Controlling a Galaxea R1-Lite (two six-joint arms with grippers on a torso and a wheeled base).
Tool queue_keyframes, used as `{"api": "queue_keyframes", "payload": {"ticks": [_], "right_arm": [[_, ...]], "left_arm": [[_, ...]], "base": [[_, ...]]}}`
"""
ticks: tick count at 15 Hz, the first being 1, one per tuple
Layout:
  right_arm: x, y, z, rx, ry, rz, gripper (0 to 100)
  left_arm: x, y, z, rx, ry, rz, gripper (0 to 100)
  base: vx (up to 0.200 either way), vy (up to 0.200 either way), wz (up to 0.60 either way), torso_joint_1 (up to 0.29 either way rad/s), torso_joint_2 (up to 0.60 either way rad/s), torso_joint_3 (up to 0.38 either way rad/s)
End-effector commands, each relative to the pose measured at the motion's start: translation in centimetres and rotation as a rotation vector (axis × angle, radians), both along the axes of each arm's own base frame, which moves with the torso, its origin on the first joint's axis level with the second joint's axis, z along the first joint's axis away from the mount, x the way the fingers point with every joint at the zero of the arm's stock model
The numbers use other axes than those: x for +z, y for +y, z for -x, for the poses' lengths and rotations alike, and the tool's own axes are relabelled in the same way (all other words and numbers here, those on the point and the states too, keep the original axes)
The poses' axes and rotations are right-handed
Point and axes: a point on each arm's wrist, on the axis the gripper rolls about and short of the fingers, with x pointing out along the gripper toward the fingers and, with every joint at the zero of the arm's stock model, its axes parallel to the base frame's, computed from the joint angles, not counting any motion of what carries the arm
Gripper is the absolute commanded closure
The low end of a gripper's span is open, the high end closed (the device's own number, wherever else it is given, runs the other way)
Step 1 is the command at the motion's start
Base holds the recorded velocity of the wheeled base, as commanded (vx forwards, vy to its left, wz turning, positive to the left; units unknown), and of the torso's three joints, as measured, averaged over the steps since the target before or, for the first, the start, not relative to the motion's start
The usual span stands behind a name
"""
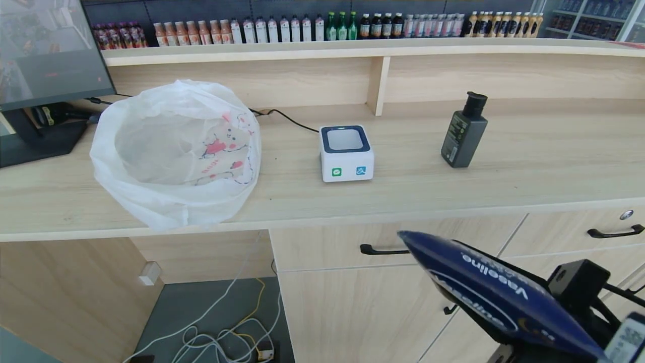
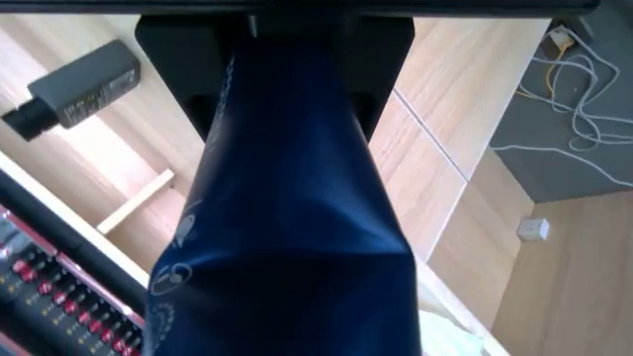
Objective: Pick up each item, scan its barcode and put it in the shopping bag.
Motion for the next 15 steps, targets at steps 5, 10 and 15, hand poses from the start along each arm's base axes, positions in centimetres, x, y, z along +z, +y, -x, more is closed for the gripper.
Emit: {"api": "queue_keyframes", "payload": {"ticks": [5,10,15], "right_arm": [[-0.4,3.5,2.6,0.098,-0.079,0.119,100],[0.1,3.5,2.9,0.079,-0.212,0.213,100],[0.0,3.6,2.9,0.069,-0.251,0.263,100]], "left_arm": [[0.0,0.0,0.0,0.0,0.0,0.0,0],[0.0,0.0,0.0,0.0,0.0,0.0,0],[0.0,0.0,0.0,0.0,0.0,0.0,0]], "base": [[0.0,0.0,0.0,0.0,0.0,0.0],[0.0,0.0,0.0,0.0,0.0,0.0],[0.0,0.0,0.0,0.0,0.0,0.0]]}}
